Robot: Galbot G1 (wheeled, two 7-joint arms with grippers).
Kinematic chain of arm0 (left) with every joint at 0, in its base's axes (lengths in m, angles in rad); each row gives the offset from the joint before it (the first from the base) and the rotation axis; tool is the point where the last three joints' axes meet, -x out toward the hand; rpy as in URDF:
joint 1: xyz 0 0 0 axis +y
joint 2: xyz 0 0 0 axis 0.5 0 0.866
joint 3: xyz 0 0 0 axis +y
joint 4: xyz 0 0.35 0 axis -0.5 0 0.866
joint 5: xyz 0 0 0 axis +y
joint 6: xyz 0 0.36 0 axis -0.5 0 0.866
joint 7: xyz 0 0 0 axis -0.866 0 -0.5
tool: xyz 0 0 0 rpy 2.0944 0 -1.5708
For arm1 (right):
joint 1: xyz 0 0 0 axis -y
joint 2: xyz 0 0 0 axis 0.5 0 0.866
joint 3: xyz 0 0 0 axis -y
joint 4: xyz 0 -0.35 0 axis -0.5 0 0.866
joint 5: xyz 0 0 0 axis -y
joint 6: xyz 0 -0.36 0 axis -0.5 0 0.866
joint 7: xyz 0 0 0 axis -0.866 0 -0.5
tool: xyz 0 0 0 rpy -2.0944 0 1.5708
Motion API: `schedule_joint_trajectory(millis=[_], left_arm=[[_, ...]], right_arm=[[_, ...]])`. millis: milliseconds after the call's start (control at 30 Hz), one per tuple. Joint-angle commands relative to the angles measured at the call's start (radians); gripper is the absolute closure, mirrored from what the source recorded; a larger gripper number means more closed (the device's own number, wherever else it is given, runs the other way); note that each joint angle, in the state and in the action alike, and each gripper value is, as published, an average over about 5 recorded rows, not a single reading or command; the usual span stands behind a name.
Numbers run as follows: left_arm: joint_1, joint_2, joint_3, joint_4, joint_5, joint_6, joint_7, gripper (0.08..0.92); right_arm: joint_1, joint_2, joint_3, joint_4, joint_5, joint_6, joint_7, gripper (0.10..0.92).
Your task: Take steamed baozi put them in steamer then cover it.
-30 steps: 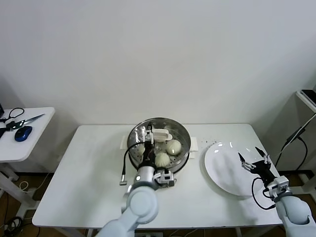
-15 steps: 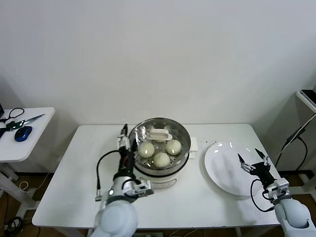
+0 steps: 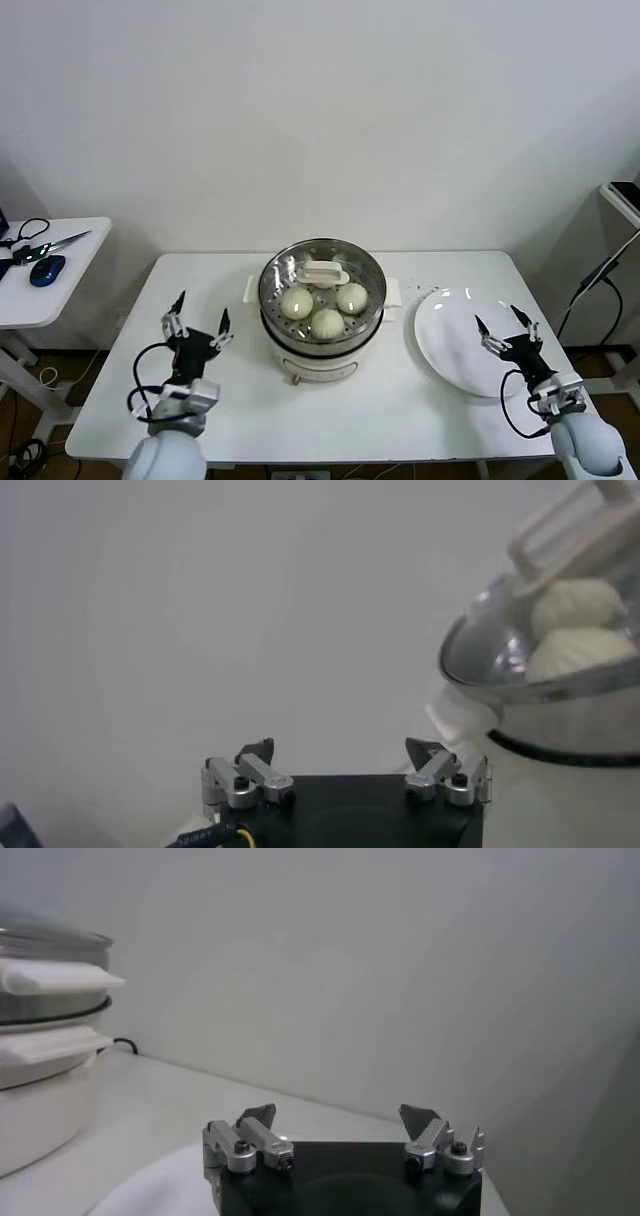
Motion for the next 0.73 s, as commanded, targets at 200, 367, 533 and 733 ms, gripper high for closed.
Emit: schedule_joint_trajectory(millis=[200, 367, 533, 733], left_arm=[[0.109, -0.041, -0.192, 0.246, -0.571, -0.532, -0.043, 0.177], [0.114, -0.041, -0.194, 0.243, -0.573, -0.511, -0.021, 0.177], [0.118, -0.038, -0.204, 0.239, -0.565, -0.496, -0.011, 0.177], [0.120, -0.037, -0.217, 0.234, -0.568, -0.486, 0.005, 0.177]], right_arm=[[-0.079, 0.041, 0.017, 0.063, 0.023, 0.005, 0.002, 0.203], [-0.089, 0.059, 0.022, 0.071, 0.027, 0.006, 0.005, 0.203], [-0.094, 0.079, 0.022, 0.082, 0.024, 0.005, 0.008, 0.203], [-0.100, 0.088, 0.024, 0.086, 0.022, 0.011, 0.007, 0.203]])
